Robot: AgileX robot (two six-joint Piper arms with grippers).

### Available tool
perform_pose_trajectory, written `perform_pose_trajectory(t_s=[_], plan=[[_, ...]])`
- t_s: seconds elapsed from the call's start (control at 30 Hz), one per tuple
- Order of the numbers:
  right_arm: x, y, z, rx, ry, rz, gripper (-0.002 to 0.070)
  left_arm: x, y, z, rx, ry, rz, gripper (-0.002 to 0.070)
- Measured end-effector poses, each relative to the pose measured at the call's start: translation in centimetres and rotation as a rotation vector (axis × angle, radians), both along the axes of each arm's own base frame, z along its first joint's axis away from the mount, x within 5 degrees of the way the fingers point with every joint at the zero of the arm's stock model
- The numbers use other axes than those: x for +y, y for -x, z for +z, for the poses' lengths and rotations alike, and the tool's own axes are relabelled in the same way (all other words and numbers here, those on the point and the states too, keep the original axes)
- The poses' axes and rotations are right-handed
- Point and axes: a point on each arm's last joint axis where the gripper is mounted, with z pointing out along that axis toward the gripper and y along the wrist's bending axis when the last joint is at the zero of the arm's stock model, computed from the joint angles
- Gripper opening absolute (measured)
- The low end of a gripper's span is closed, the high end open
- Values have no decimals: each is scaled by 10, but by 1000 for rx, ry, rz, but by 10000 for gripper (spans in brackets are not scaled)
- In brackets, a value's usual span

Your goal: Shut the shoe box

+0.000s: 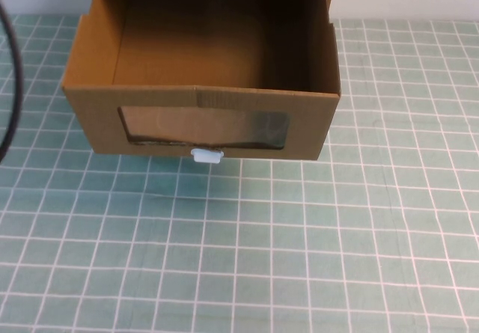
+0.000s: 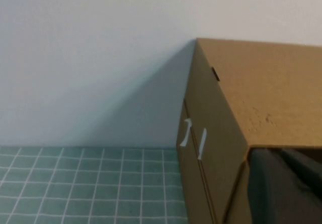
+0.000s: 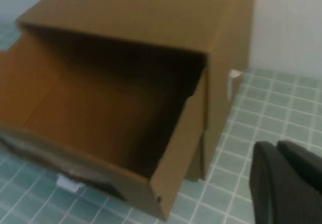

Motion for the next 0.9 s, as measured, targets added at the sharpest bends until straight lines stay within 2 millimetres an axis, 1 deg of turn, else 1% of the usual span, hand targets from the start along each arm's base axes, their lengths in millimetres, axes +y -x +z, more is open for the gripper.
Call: perform_pose_trajectory(t_s=[0.07, 0.13, 0.23, 0.4, 0.53, 0.7, 0.83, 0.9], plan=[[12, -6, -6, 9, 46, 113, -14, -8, -8, 6, 33, -64, -48, -5], [23, -12, -11, -1, 91, 223, -14, -17, -17, 17, 53, -109, -108, -5], [40, -14, -17, -43, 165, 395, -14, -34, -34, 30, 107, -188, -222, -5], [67, -6, -25, -83, 255, 608, -14, -60, -75, 45, 201, -214, -416, -5], [90, 1, -37, -61, 351, 743, -14, -77, -108, 51, 262, -201, -522, -5], [115, 5, -59, 24, 477, 858, -14, -92, -144, 45, 329, -162, -609, -5], [130, 2, -78, 115, 533, 924, -14, -103, -173, 26, 387, -131, -647, -5], [136, 0, -84, 141, 535, 937, -14, -107, -187, 14, 412, -117, -657, -5]])
